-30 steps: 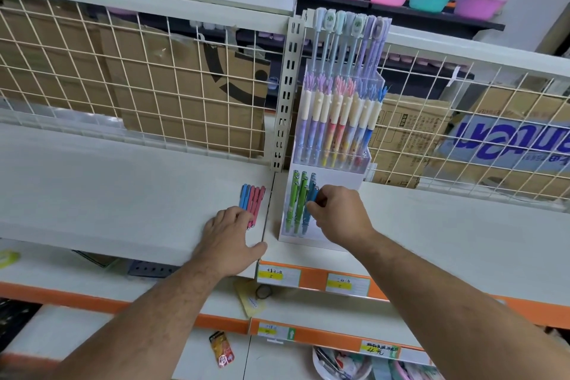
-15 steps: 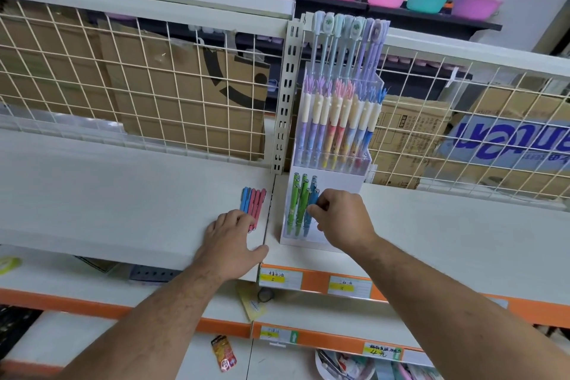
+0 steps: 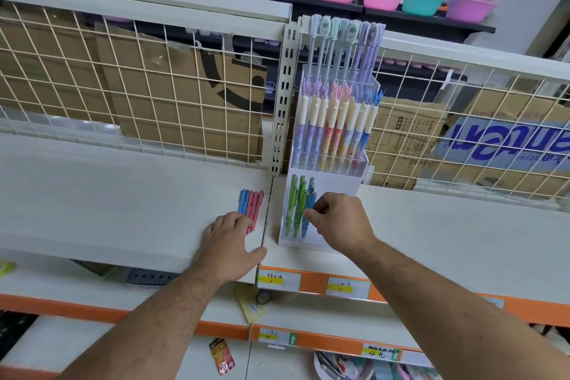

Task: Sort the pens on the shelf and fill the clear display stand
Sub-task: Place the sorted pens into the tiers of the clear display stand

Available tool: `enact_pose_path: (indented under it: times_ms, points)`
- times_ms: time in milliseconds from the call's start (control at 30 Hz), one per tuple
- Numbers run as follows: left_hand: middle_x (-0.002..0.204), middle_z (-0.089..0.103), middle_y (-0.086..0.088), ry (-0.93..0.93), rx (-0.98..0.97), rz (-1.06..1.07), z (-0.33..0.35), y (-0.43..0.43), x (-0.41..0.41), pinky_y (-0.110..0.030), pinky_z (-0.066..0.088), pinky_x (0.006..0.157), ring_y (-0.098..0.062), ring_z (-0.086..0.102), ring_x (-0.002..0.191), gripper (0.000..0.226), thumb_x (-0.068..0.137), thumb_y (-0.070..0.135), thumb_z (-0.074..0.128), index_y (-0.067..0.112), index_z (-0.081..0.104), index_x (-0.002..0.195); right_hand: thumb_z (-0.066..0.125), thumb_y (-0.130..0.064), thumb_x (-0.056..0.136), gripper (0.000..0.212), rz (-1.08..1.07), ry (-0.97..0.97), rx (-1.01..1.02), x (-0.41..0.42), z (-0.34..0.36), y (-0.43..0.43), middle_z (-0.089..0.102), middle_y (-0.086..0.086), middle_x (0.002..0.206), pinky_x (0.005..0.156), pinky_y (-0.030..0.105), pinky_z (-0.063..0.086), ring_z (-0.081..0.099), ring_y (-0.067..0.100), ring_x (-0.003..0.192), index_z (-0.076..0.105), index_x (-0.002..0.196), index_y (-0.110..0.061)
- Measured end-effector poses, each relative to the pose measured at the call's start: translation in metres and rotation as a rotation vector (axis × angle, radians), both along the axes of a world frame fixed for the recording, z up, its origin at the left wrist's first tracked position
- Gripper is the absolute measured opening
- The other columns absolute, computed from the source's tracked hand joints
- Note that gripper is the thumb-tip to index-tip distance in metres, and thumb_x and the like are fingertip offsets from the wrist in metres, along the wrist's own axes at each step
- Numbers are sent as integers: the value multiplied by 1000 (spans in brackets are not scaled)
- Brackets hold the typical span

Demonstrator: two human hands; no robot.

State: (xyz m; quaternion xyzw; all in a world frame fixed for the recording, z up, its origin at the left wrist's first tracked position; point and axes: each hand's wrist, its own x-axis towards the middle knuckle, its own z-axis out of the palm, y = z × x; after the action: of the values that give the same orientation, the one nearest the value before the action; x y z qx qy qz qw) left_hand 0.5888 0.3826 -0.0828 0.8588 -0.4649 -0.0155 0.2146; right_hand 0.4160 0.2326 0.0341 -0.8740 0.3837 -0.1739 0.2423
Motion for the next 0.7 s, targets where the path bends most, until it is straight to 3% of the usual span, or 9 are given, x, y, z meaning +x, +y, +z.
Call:
enact_pose_path:
  times_ms: [700]
  points:
    - [125, 39, 15, 18, -10, 0, 2, 1, -1, -30, 33, 102, -9, 37, 116, 58, 75, 68, 50, 36, 46, 124, 72, -34, 92, 16, 6, -15, 7, 2, -4, -2, 71, -3, 78, 72, 40, 61, 70, 16, 69, 73, 89, -18]
